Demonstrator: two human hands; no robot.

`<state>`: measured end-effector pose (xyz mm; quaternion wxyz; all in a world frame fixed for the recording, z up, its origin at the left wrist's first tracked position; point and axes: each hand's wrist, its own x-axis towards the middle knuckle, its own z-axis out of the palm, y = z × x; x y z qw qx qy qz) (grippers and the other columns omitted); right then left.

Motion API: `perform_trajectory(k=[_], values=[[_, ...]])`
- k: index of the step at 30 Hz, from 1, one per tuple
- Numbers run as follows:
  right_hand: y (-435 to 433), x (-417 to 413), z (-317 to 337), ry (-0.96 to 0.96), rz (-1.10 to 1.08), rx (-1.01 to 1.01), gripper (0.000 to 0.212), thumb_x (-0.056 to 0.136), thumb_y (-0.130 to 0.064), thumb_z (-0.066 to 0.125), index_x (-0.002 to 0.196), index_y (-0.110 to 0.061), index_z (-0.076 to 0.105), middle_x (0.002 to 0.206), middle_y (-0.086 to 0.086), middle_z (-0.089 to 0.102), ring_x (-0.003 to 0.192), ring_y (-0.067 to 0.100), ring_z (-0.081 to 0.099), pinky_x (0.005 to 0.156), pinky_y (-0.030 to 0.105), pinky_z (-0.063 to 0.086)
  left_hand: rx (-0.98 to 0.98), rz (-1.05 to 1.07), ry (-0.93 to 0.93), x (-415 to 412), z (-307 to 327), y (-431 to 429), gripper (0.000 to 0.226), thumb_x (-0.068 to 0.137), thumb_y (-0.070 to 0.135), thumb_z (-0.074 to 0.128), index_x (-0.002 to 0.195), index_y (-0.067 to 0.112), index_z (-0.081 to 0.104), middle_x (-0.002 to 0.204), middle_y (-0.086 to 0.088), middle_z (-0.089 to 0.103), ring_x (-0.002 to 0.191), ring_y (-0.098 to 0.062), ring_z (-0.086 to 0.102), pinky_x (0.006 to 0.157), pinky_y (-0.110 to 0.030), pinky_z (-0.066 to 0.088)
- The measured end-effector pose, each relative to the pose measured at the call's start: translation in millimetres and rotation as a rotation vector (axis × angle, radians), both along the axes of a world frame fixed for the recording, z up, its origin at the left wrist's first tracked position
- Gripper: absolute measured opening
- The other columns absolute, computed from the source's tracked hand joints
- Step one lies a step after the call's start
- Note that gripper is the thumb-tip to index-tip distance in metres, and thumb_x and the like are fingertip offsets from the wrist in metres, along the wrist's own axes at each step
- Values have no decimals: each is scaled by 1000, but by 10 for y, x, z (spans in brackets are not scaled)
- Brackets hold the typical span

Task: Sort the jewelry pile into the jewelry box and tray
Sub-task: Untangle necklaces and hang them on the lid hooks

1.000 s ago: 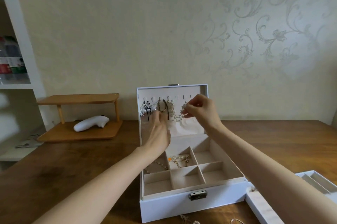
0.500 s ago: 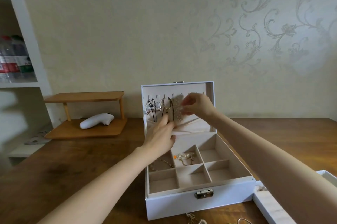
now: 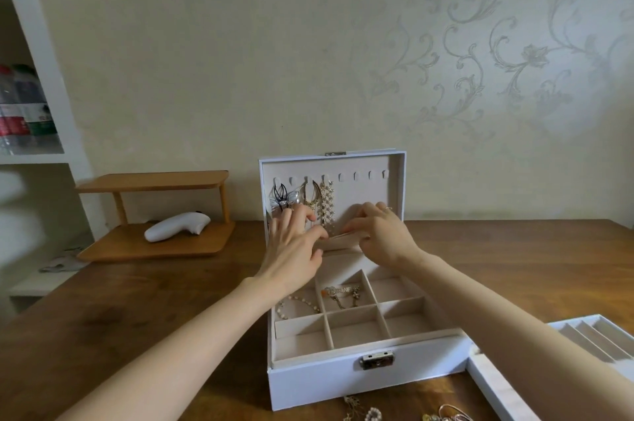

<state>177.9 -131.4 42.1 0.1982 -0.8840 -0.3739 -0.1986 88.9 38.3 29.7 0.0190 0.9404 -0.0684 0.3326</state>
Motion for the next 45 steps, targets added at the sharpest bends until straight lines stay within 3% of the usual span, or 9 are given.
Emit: perform_trajectory(k=[5, 13, 17, 22, 26, 28, 36, 40, 45], values=[[-30, -82, -26, 111, -4, -20, 61, 74, 0, 49, 126, -32, 57, 117, -1, 57, 105, 24, 44, 73, 23, 26, 21, 33, 106, 34, 40, -40, 33, 91, 32, 51, 123, 24, 50, 130, 8, 44, 120, -16, 31, 99, -33, 20], [3, -120, -36, 177, 9, 163, 50, 77, 0, 50, 119, -24, 63, 115, 4, 53, 101, 21, 53, 83, 31, 44, 91, 74, 192, 12, 100, -23, 49, 91, 30, 51, 138, 20, 39, 136, 3, 40, 127, -20, 28, 105, -37, 21], [-183, -225, -70, 135, 45, 276, 39, 80, 1, 52, 106, -23, 68, 108, -4, 55, 83, 11, 56, 79, 32, 48, 95, 92, -83, -97, 124, 49, 33, 74, 15, 71, 107, 14, 65, 107, -3, 56, 100, -23, 52, 84, -37, 43], [-581, -457, -13, 195, 68, 262, 28, 83, -1, 58, 96, -21, 72, 95, -7, 57, 73, 6, 55, 71, 19, 43, 0, 106, -240, -300, 175, 182, 14, 77, 8, 67, 90, 13, 67, 98, -3, 57, 91, -23, 48, 75, -35, 34], [-852, -806, -21, 248, 163, 246, 28, 85, 0, 61, 93, -24, 72, 92, -13, 64, 78, 0, 58, 67, 9, 42, -107, 54, -225, -598, 80, 54, 5, 84, 17, 63, 87, 17, 68, 96, 1, 60, 91, -21, 48, 75, -30, 26], [-919, -969, -107, 277, 192, 288, 31, 83, 6, 61, 91, -22, 72, 88, -11, 67, 76, 1, 59, 65, 9, 42, -175, -36, -216, -755, 15, -70, 14, 86, 25, 55, 86, 19, 67, 94, 6, 61, 89, -15, 47, 74, -27, 25], [-970, -1151, -153, 311, 254, 322, 20, 81, 1, 70, 90, -16, 75, 80, -11, 64, 70, 7, 57, 64, 13, 42, -97, -240, -110, -964, -58, -277, 16, 86, 27, 53, 85, 18, 67, 87, 9, 63, 88, -13, 50, 75, -28, 28], [-1051, -1260, 9, 481, 298, 236, 14, 83, -2, 69, 84, -15, 74, 57, 1, 61, 50, 7, 49, 51, 13, 36, -22, -377, -78, -1016, -85, -385, 16, 85, 29, 58, 85, 17, 68, 88, 8, 64, 89, -15, 51, 79, -30, 33], [-1110, -1429, 137, 783, 312, -363, 9, 83, -19, 72, 92, -20, 71, 44, -4, 56, 37, 6, 45, 46, 11, 35, 74, -410, -57, -1039, -137, -441, 13, 83, 30, 59, 79, 19, 64, 91, 10, 63, 89, -16, 51, 81, -37, 36]])
